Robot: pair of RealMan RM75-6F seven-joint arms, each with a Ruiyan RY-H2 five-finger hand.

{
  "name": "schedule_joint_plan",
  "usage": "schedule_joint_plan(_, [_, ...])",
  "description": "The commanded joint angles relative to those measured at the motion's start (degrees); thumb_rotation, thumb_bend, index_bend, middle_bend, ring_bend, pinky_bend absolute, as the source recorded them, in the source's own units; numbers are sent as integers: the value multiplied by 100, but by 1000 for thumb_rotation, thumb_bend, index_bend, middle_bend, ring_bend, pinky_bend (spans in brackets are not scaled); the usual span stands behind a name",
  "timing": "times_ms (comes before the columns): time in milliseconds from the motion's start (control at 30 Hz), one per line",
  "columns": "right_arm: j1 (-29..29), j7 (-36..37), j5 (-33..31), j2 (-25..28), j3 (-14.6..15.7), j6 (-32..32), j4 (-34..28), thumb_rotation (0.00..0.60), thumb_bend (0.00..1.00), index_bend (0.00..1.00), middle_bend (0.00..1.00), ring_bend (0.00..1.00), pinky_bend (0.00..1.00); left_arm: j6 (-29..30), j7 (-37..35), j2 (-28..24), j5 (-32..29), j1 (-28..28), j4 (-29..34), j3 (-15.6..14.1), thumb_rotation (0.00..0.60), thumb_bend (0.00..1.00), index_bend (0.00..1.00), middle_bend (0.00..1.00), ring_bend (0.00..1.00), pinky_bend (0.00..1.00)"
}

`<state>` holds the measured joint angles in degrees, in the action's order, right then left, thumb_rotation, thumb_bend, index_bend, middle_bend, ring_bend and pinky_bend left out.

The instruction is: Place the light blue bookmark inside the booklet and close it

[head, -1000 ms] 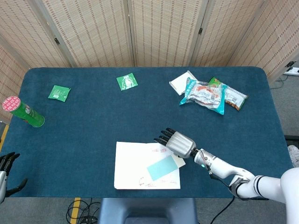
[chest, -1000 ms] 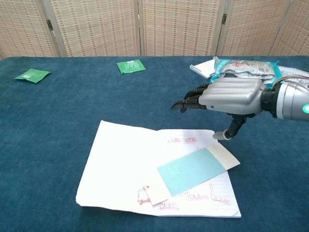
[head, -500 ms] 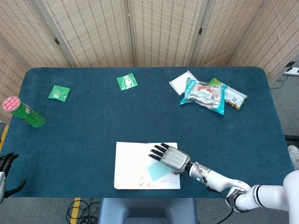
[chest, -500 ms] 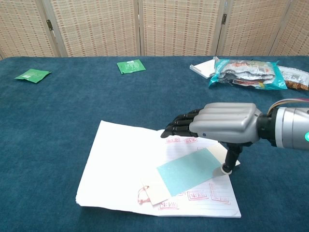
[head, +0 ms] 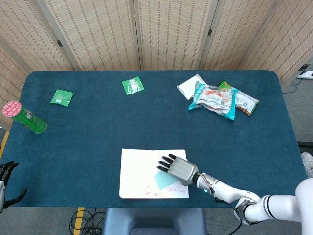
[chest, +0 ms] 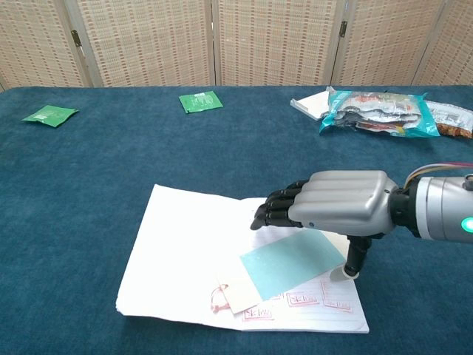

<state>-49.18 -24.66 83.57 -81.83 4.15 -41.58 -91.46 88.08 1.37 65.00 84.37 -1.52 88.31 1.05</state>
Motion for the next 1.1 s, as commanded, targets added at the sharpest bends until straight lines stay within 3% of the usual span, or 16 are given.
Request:
schedule_joint_plan(33, [-15, -173, -144, -39, -21, 101, 1, 600, 110, 117, 58, 0, 156, 5, -11, 6, 6, 0, -11, 0, 600, 269, 191, 163, 152, 202])
schedule_joint_plan(400, [-87, -514, -454, -114, -60, 291, 3, 600, 128, 147, 58, 0, 156, 7, -66, 23, -9, -17, -67, -6, 600, 268, 191, 163, 152, 202])
schedule_joint_plan(667, [-139, -622, -532, -152, -82, 321, 19, 600, 162, 226, 61, 0, 156, 11, -109, 27, -33, -30, -110, 1, 600, 269, 190, 163, 152, 202])
schedule_joint_plan(867, [-162, -592, -451, -138, -51, 327, 55, 600, 247, 267, 76, 0, 156, -1, -121, 41, -39, -36, -133, -7, 600, 269, 190, 163, 152, 202])
schedule_joint_plan(1100, [-254, -302, -40, -81, -63, 276, 160, 600, 263, 268, 82, 0, 156, 14, -128, 20, -38, -46, -117, -4, 600, 268, 191, 163, 152, 202])
